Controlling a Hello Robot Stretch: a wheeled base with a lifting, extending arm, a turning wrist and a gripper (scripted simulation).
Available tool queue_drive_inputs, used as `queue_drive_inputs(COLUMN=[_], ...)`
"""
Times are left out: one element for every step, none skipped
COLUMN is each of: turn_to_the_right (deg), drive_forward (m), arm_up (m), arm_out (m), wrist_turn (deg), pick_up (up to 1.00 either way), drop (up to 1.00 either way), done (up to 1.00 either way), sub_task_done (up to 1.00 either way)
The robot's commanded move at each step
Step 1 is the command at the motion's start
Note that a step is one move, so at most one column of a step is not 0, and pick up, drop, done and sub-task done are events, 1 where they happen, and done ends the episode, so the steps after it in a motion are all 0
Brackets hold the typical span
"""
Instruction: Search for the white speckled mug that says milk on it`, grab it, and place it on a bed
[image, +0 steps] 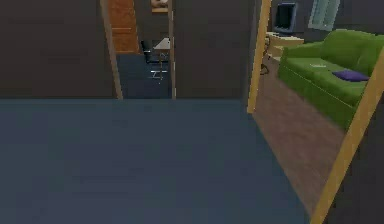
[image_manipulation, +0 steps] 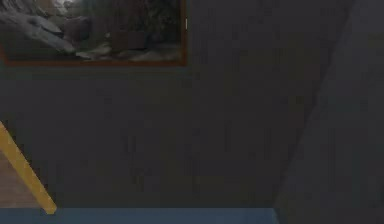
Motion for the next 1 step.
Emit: queue_drive_inputs(turn_to_the_right=[-9.0], drive_forward=[0.0], arm_up=[0.0], arm_out=[0.0], wrist_turn=[0.0], pick_up=[0.0], drop=[0.0], done=[0.0], sub_task_done=[0.0])
